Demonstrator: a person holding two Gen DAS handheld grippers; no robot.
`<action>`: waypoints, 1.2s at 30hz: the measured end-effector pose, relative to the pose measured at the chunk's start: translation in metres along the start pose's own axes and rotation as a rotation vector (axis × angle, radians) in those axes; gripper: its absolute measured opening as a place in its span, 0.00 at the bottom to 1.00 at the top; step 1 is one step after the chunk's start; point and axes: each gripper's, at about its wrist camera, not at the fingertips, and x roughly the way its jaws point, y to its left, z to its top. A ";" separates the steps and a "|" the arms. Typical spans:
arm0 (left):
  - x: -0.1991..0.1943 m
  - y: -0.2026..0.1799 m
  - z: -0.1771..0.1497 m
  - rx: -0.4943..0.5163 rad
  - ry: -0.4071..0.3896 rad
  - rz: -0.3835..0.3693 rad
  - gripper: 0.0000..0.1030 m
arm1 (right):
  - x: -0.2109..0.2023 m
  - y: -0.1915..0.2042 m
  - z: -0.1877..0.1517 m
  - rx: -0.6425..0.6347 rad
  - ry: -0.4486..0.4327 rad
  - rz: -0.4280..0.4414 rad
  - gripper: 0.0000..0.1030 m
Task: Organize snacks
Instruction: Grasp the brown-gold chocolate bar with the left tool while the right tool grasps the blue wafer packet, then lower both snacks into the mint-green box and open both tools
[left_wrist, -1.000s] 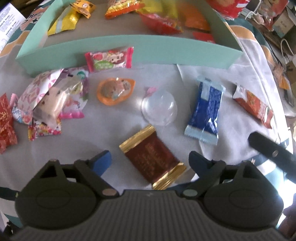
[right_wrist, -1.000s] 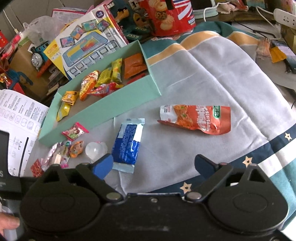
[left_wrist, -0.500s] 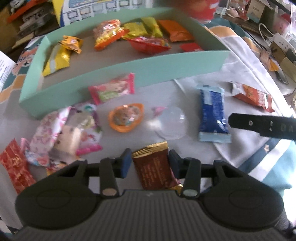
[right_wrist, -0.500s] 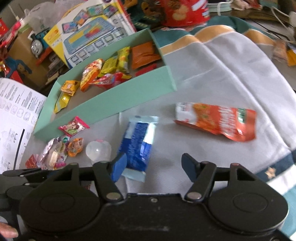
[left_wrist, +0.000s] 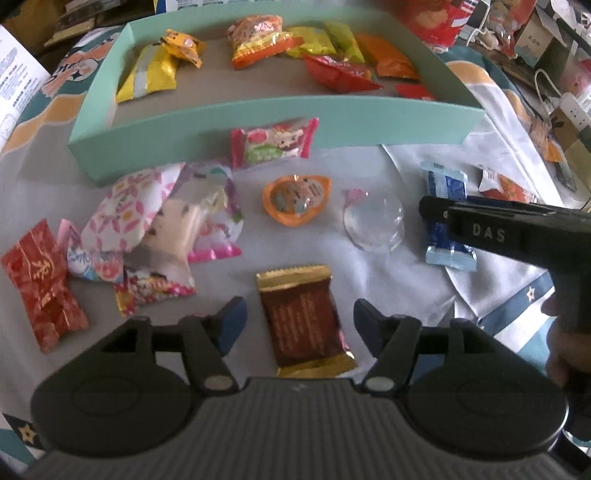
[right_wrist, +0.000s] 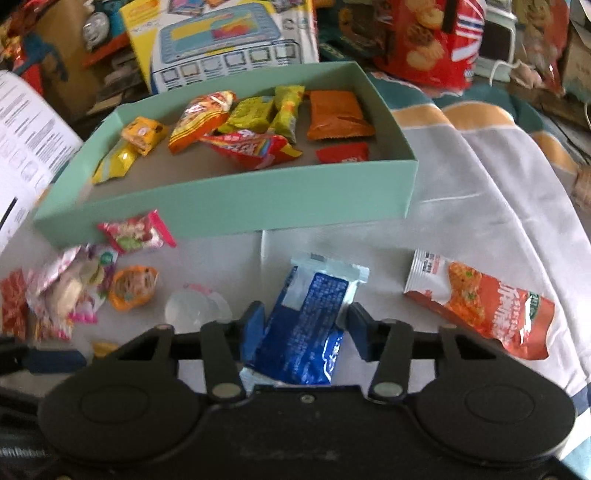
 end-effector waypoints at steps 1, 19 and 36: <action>0.001 -0.003 -0.002 0.018 -0.004 0.015 0.64 | -0.002 -0.001 -0.003 -0.003 -0.005 0.002 0.43; -0.048 0.006 0.018 0.017 -0.152 -0.045 0.36 | -0.059 -0.030 0.007 0.117 -0.074 0.110 0.38; -0.021 0.027 0.166 -0.021 -0.225 -0.043 0.36 | 0.002 -0.029 0.130 0.174 -0.081 0.179 0.38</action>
